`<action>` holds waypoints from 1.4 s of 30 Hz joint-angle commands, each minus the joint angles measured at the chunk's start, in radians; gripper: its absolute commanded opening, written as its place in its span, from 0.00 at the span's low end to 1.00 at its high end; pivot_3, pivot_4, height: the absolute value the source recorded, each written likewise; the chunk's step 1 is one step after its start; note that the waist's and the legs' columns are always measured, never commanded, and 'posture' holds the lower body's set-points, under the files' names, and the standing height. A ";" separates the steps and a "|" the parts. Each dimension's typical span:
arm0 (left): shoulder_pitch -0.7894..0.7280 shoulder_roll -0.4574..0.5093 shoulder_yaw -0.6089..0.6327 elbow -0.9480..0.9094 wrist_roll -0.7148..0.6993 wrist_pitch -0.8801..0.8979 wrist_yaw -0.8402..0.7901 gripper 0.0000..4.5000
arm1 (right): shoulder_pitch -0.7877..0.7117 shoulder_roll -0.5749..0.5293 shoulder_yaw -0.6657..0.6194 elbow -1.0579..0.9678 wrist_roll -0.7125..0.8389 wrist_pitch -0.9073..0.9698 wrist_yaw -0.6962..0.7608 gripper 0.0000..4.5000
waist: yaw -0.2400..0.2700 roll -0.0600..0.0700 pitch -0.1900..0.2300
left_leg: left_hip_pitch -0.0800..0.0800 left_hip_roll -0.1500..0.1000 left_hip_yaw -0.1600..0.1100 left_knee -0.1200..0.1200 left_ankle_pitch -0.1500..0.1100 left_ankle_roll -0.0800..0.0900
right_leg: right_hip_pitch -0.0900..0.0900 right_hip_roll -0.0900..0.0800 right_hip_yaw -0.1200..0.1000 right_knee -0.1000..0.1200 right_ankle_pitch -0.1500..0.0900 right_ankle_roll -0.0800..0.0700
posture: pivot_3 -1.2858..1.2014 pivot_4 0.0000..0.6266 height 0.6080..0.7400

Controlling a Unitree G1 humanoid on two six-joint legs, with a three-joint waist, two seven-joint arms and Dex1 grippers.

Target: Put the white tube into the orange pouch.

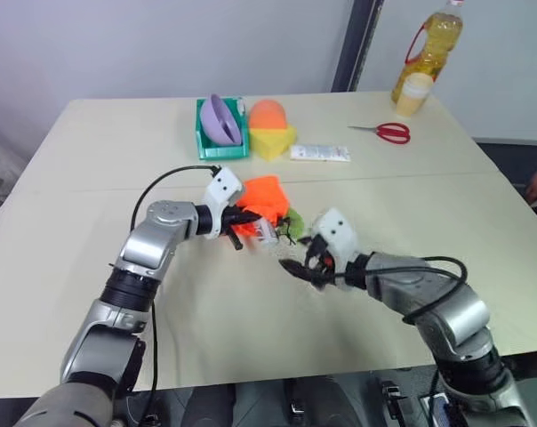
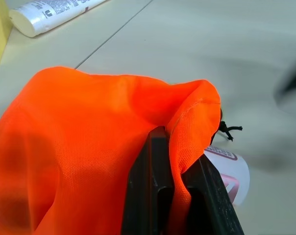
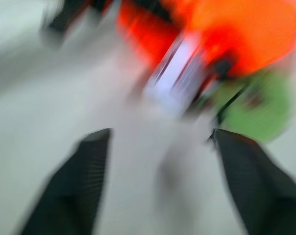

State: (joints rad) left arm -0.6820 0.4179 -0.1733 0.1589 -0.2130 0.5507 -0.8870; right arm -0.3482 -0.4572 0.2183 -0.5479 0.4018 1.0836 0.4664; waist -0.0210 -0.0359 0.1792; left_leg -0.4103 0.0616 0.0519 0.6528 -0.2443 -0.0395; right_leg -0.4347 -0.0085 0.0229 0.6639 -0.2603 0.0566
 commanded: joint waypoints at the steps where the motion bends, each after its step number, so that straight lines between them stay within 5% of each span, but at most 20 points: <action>1: -0.014 -0.007 0.024 -0.025 -0.026 -0.005 -0.005 0.00 | -0.046 0.079 0.035 0.081 -0.024 -0.046 -0.031 0.36 | 0.001 0.000 0.000 | 0.000 0.000 0.000 0.000 0.000 0.000 | 0.000 0.000 0.000 0.000 0.000 0.000 | 0.52 0.24 0.89; 4: -0.010 -0.005 0.023 -0.039 -0.033 0.003 -0.007 0.00 | -0.086 0.160 0.072 0.184 -0.087 -0.066 -0.104 0.02 | 0.002 0.000 0.000 | 0.000 0.000 0.000 0.000 0.000 0.000 | 0.000 0.001 0.000 0.000 0.000 0.000 | 0.52 0.24 0.89; 22: 0.033 0.041 0.012 -0.114 -0.057 0.057 -0.031 0.00 | -0.190 0.324 0.074 0.449 -0.307 -0.457 -0.224 0.02 | 0.001 0.000 0.000 | -0.001 0.000 0.001 -0.001 0.000 0.000 | -0.001 0.000 0.000 0.000 0.000 0.000 | 0.52 0.24 0.89; 34: 0.059 0.114 0.028 -0.075 -0.028 0.011 -0.031 0.00 | -0.012 0.065 0.059 0.142 -0.236 -0.355 0.019 0.02 | 0.004 0.000 0.000 | -0.001 0.000 0.000 -0.001 0.000 0.000 | 0.000 -0.001 0.000 0.000 0.000 0.000 | 0.52 0.24 0.89; 39: 0.086 0.141 0.033 -0.007 0.004 -0.078 -0.029 0.00 | -0.012 -0.007 0.012 0.188 -0.260 -0.376 0.044 0.41 | 0.003 0.000 0.000 | 0.000 0.000 0.000 -0.001 0.000 0.000 | 0.000 0.000 0.000 0.001 0.000 0.000 | 0.52 0.24 0.89; 42: 0.098 0.141 0.044 0.006 -0.006 -0.095 -0.030 0.00 | -0.039 -0.036 0.029 0.268 -0.297 -0.453 0.061 0.41 | 0.006 0.000 0.000 | 0.000 0.000 0.001 0.000 0.000 0.000 | 0.000 0.000 0.000 0.000 0.000 0.000 | 0.52 0.24 0.89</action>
State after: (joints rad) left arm -0.5817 0.5501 -0.1600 0.1752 -0.2156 0.4813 -0.9125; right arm -0.3593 -0.4916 0.2584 -0.2975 0.1244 0.6898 0.5149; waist -0.0155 -0.0359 0.1793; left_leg -0.4101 0.0613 0.0531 0.6527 -0.2442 -0.0395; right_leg -0.4351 -0.0092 0.0234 0.6641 -0.2603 0.0565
